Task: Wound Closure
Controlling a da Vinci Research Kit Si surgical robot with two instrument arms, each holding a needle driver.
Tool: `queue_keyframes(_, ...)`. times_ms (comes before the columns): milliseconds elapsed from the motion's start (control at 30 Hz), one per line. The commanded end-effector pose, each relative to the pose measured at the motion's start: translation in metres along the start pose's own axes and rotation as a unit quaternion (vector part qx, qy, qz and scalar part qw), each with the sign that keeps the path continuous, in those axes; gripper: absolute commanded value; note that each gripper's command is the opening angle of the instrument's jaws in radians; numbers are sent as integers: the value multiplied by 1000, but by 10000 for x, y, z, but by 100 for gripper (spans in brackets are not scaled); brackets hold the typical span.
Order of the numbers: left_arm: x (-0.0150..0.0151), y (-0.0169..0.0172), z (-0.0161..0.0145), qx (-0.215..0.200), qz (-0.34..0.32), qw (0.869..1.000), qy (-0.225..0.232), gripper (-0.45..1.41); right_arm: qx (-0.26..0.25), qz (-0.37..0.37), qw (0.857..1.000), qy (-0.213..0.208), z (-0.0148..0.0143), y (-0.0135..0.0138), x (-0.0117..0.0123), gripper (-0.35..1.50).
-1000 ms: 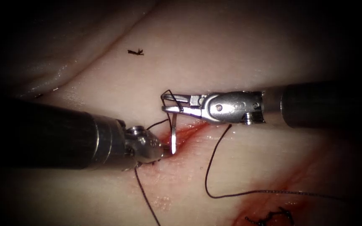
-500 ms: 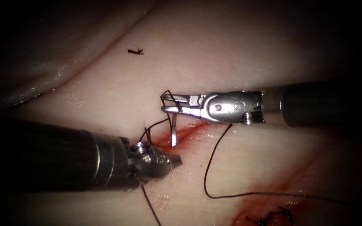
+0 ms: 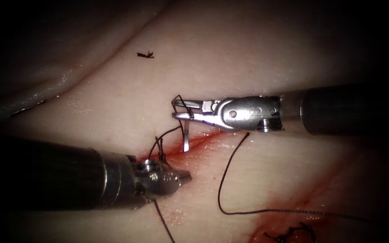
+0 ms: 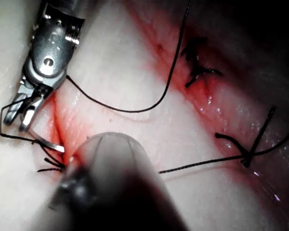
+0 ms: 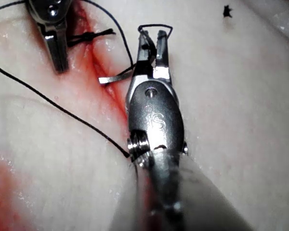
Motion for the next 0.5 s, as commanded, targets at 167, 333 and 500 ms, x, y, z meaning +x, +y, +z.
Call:
queue_keyframes(167, 6, 22, 0, 3, -10, 1000, -5, -18, 4, 16, 1000, -3, 7, -2, -5, -35)
queue_keyframes(333, 11, 33, 5, -1, -8, 1000, -2, -22, 13, 20, 1000, -9, 8, 1, -5, -35)
queue_keyframes(500, 7, 36, 14, 0, -6, 1000, 2, -22, 21, 21, 999, -12, 10, 2, -6, -35)
